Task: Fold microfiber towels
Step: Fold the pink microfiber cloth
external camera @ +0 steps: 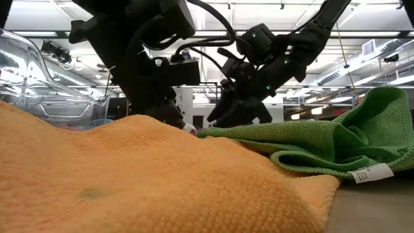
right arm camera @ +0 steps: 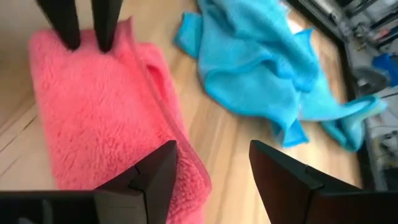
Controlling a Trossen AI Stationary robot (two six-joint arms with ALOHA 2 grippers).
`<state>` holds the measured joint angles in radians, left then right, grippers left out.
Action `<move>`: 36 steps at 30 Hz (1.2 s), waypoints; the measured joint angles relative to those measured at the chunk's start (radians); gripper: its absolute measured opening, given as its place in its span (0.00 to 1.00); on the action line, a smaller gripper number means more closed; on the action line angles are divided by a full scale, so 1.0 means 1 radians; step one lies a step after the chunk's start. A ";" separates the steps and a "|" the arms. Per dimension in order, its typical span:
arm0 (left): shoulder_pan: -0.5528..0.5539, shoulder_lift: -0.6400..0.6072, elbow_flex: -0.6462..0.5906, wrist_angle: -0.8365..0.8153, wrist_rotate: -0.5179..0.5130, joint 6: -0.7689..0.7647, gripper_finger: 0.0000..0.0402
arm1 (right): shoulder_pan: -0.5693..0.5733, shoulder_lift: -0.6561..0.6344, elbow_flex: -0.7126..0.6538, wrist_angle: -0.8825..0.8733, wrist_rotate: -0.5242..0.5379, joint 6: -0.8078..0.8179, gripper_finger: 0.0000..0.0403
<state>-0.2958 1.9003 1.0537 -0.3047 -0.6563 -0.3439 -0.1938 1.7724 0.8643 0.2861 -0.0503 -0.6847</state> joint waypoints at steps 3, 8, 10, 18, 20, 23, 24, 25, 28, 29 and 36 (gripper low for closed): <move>0.000 0.000 0.000 0.006 0.000 0.004 0.25 | -0.012 0.035 0.000 0.029 -0.021 0.012 0.52; -0.005 0.000 0.000 0.019 0.000 0.014 0.25 | -0.031 0.096 0.000 0.084 -0.051 0.084 0.52; -0.006 0.000 0.000 0.021 0.000 0.014 0.25 | -0.038 0.094 -0.001 0.078 -0.050 0.100 0.52; -0.006 0.000 0.000 0.020 0.000 0.012 0.24 | -0.035 -0.035 0.008 0.061 -0.081 0.241 0.52; -0.006 0.000 0.000 0.020 0.000 0.007 0.23 | -0.013 -0.046 0.008 0.068 -0.139 0.318 0.52; -0.006 0.000 0.000 0.020 0.000 -0.013 0.24 | 0.034 -0.035 0.009 0.078 -0.157 0.431 0.52; -0.006 0.000 0.000 0.020 0.000 -0.017 0.24 | 0.052 -0.026 0.009 0.095 -0.156 0.460 0.52; -0.006 0.000 0.000 0.021 0.000 -0.023 0.24 | 0.069 -0.018 0.007 0.098 -0.148 0.484 0.52; -0.006 0.000 0.000 0.022 0.000 -0.039 0.23 | 0.127 0.007 0.007 0.155 -0.085 0.519 0.52; -0.006 0.000 0.000 0.022 0.000 -0.039 0.23 | 0.142 0.014 0.007 0.174 -0.069 0.523 0.52; -0.006 0.000 0.001 0.020 0.000 -0.039 0.23 | 0.149 0.073 -0.096 0.420 -0.017 0.560 0.48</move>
<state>-0.3016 1.9003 1.0542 -0.2843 -0.6564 -0.3828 -0.0446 1.8450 0.7685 0.7058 -0.0677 -0.1249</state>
